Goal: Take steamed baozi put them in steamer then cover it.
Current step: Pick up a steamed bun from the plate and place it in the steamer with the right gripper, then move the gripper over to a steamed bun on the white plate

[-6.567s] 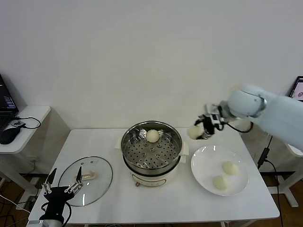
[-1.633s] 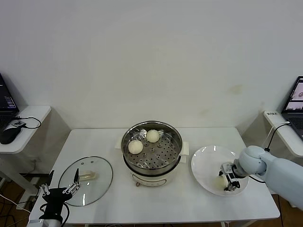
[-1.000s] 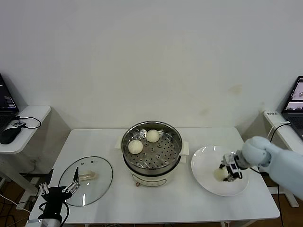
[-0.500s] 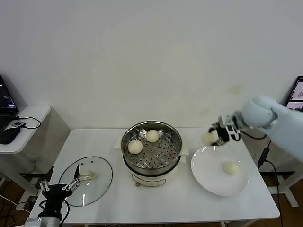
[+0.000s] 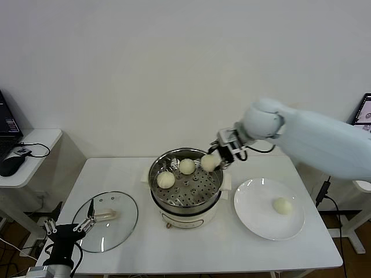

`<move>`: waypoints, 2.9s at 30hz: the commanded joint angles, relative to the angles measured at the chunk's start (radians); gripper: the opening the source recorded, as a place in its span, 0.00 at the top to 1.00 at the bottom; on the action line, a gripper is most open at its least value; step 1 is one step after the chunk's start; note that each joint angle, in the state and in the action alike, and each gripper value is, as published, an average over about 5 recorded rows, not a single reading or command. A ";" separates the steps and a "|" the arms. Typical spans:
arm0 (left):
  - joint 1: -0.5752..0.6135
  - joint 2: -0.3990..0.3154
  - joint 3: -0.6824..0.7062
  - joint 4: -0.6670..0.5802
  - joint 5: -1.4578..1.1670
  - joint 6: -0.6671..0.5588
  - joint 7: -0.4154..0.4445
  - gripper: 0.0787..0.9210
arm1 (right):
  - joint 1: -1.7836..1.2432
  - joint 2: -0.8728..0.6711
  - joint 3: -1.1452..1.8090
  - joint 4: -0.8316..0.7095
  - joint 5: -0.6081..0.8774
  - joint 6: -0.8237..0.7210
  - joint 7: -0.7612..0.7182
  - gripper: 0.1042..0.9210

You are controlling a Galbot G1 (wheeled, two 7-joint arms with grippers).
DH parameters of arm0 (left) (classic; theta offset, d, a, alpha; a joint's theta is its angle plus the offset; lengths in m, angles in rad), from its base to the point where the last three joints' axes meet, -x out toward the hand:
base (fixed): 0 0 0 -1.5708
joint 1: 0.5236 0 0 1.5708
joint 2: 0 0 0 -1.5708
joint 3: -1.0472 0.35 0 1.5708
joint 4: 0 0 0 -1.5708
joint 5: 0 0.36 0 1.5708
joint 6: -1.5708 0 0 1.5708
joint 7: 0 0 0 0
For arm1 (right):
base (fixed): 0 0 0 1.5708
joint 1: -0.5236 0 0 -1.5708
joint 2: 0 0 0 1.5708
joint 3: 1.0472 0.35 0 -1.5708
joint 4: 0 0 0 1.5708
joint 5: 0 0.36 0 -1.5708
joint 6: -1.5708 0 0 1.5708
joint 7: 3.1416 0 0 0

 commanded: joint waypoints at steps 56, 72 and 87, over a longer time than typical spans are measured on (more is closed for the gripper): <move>-0.022 0.028 0.002 0.003 0.003 -0.003 0.020 0.12 | 0.016 -0.366 0.042 0.113 -0.001 -0.117 -0.050 0.12; -0.024 0.042 0.020 0.012 0.011 -0.003 0.020 0.12 | -0.615 -0.619 0.476 0.060 -0.327 0.046 -0.091 0.12; -0.002 0.035 -0.005 0.013 0.013 -0.003 0.020 0.12 | -0.920 -0.466 0.718 -0.145 -0.522 0.118 -0.055 0.12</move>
